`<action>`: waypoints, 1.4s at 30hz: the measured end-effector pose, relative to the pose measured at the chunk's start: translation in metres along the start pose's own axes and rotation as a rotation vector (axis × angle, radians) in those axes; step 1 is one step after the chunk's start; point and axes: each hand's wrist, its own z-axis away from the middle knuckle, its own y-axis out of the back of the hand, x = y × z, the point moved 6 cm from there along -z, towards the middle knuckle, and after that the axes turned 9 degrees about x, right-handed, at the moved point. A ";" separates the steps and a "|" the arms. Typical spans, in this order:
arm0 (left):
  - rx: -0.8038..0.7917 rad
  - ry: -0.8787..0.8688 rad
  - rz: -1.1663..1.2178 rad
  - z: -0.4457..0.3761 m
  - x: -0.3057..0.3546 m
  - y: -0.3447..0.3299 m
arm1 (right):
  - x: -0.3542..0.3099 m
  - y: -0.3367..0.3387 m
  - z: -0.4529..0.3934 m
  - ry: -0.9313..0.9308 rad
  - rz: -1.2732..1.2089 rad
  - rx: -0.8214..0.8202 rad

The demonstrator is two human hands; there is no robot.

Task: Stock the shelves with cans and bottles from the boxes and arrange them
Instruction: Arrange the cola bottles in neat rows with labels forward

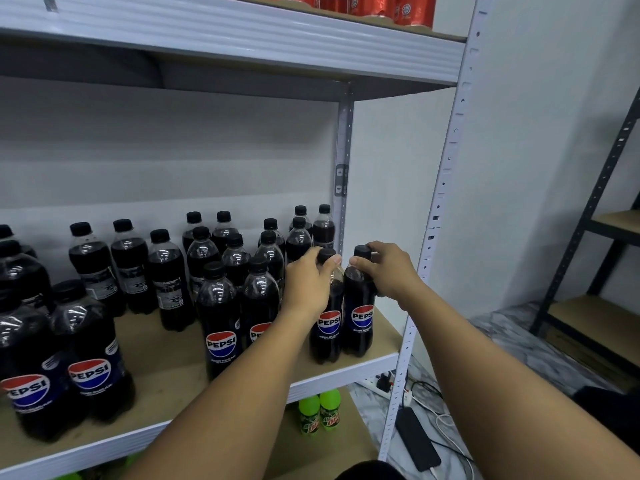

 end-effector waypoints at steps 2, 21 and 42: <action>-0.007 0.008 0.004 0.001 0.000 0.000 | 0.000 0.000 0.001 0.000 0.004 -0.005; -0.051 0.053 -0.029 -0.003 0.021 0.011 | -0.014 0.013 0.003 0.080 0.112 0.032; -0.072 0.077 -0.498 -0.127 -0.037 0.150 | -0.125 -0.142 -0.066 0.290 0.314 -0.160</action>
